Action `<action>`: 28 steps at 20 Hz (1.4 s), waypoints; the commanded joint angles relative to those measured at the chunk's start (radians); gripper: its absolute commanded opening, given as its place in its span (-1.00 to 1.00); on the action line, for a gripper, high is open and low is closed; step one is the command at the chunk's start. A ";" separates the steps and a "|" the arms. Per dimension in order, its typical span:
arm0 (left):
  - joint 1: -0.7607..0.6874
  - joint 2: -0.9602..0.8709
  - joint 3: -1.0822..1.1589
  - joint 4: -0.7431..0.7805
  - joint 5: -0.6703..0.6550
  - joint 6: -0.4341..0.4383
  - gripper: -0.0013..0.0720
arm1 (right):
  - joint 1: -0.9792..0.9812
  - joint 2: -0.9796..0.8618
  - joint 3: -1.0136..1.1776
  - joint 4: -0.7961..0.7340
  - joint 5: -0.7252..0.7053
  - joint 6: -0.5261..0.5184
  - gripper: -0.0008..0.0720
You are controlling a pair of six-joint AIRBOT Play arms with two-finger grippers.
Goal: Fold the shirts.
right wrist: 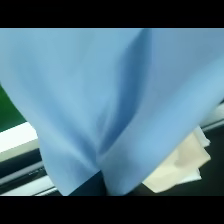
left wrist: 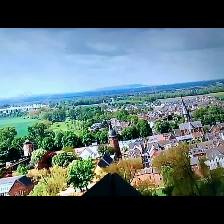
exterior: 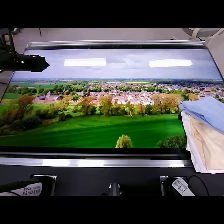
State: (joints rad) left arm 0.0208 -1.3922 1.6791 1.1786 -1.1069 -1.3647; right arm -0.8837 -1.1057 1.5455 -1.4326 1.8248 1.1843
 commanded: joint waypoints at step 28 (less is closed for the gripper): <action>-0.167 -0.046 0.050 0.524 -0.031 -0.288 -0.76 | 0.643 -0.035 -0.034 -0.282 -0.814 -0.106 0.85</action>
State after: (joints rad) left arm -0.1268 -1.4132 1.7271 1.4956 -1.0565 -1.5047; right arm -0.4946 -1.0672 1.4696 -1.7569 1.0382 1.0615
